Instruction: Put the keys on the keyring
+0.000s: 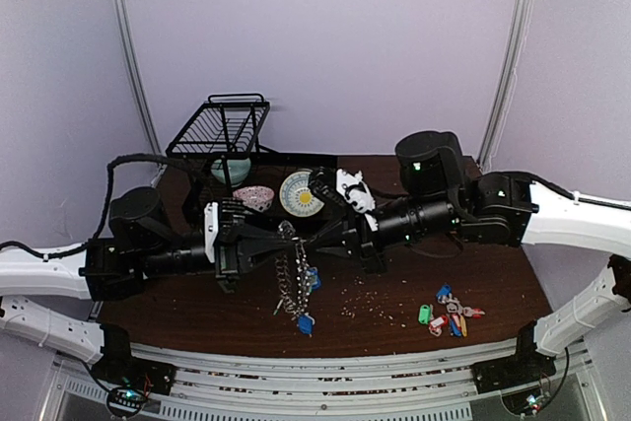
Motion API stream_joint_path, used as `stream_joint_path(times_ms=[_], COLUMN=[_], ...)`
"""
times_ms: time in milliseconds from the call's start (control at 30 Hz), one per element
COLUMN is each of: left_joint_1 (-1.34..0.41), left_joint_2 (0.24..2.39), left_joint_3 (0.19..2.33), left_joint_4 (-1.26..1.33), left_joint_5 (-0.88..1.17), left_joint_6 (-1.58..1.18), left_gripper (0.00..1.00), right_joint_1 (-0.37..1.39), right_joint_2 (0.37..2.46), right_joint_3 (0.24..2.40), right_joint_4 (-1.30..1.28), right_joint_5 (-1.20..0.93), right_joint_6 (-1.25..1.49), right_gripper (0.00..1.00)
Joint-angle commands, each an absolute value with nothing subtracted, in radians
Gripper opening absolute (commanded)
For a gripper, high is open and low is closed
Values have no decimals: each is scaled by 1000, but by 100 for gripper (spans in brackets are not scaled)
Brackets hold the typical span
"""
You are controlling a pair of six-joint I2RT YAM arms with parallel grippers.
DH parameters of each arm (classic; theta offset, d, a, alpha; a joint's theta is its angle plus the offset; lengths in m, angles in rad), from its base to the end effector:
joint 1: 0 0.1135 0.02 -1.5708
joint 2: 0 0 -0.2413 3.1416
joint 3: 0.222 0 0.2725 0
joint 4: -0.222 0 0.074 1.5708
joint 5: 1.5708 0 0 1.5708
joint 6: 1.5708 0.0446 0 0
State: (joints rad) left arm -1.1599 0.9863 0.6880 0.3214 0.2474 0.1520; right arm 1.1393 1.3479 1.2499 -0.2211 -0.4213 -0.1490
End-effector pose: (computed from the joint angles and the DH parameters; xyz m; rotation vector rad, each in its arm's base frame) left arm 0.1001 -0.2572 0.2967 1.1523 1.1589 -0.9777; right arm 0.1281 0.3219 0.3466 -1.4361 1.4018 1.0543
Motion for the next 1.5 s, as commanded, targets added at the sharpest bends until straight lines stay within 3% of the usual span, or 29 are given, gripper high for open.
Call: stream_joint_path(times_ms=[0, 300, 500, 700, 900, 1333, 1467], left_joint_1=[-1158, -1158, -1158, -1158, -1158, -1158, -1158], left_joint_2=[960, 905, 920, 911, 915, 909, 907], left_joint_3=[686, 619, 620, 621, 624, 621, 622], left_joint_4=[445, 547, 549, 539, 539, 546, 545], left_joint_5=[265, 331, 349, 315, 288, 262, 264], left_joint_6=[152, 153, 143, 152, 150, 147, 147], left_gripper=[0, 0, 0, 0, 0, 0, 0], right_joint_1=[1140, 1168, 1169, 1140, 1137, 1180, 1180], right_joint_2=[1347, 1511, 1509, 1388, 1250, 1325, 1348], right_joint_3=[1226, 1283, 1298, 1186, 1128, 1100, 1108], right_joint_4=[-162, -156, -87, 3, -40, 213, 207], right_joint_5=[-444, -601, -645, -527, -432, -473, -479], right_joint_6=[-140, -138, -118, -80, -141, -71, -71], right_gripper=[0, 0, 0, 26, 36, 25, 17])
